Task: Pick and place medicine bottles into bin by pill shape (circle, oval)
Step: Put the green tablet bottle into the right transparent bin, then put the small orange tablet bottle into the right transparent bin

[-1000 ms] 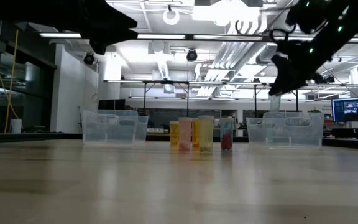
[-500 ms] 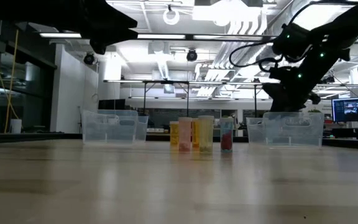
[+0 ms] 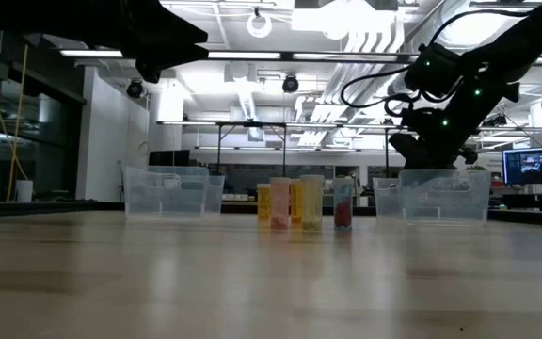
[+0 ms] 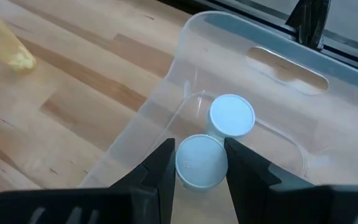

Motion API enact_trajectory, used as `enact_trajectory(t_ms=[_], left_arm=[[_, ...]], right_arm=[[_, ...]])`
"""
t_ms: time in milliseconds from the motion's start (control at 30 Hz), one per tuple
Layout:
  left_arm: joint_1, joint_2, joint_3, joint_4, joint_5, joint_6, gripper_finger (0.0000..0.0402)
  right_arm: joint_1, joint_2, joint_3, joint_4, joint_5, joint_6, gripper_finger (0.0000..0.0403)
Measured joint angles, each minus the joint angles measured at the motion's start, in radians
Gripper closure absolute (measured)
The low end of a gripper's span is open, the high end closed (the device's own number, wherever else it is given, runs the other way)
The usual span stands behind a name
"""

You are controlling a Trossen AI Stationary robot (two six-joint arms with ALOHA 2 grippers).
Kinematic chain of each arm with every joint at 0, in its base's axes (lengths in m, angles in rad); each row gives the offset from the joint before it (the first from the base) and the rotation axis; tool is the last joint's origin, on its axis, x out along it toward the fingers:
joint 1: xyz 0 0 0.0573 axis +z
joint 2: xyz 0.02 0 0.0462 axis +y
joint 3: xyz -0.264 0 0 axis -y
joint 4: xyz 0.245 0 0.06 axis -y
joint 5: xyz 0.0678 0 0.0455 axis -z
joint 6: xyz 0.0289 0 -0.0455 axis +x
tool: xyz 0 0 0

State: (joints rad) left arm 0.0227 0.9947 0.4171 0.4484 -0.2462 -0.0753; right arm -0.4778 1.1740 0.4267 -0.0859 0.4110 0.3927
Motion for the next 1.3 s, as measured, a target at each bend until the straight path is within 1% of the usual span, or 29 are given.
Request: enact_trajectory(t_ms=[200,567,733,867,1000,1067,1167,1233,1300], left_arm=[[0.000,0.000,0.000,-0.002,0.000,0.000,0.0229],[0.000,0.000,0.000,-0.002,0.000,0.000,0.0229],[0.000,0.000,0.000,-0.002,0.000,0.000,0.0229],[0.000,0.000,0.000,-0.002,0.000,0.000,0.0229],[0.000,0.000,0.000,-0.005,0.000,0.000,0.0229],[0.000,0.000,0.000,-0.006,0.000,0.000,0.0229],[0.000,0.000,0.000,-0.006,0.000,0.000,0.0229],[0.000,0.000,0.000,-0.006,0.003,-0.004,0.0229],[0.000,0.000,0.000,-0.006,0.016,-0.009,0.0229]], right_arm=[[0.000,0.000,0.000,0.001,0.001,-0.008,0.0294],[0.000,-0.001,0.000,-0.002,0.006,-0.008,0.0230],[0.000,-0.008,0.000,-0.003,0.006,-0.022,0.0214],[0.000,-0.066,0.000,-0.005,0.006,-0.063,0.0213],[0.011,-0.174,0.011,-0.002,-0.013,-0.099,0.0212],[0.033,-0.233,0.011,0.027,-0.060,-0.106,0.0212],[0.099,-0.299,0.011,0.120,-0.187,-0.127,0.0212],[0.170,-0.315,-0.010,0.273,-0.247,-0.163,0.0212],[0.247,-0.310,-0.049,0.451,-0.261,-0.208,0.0212]])
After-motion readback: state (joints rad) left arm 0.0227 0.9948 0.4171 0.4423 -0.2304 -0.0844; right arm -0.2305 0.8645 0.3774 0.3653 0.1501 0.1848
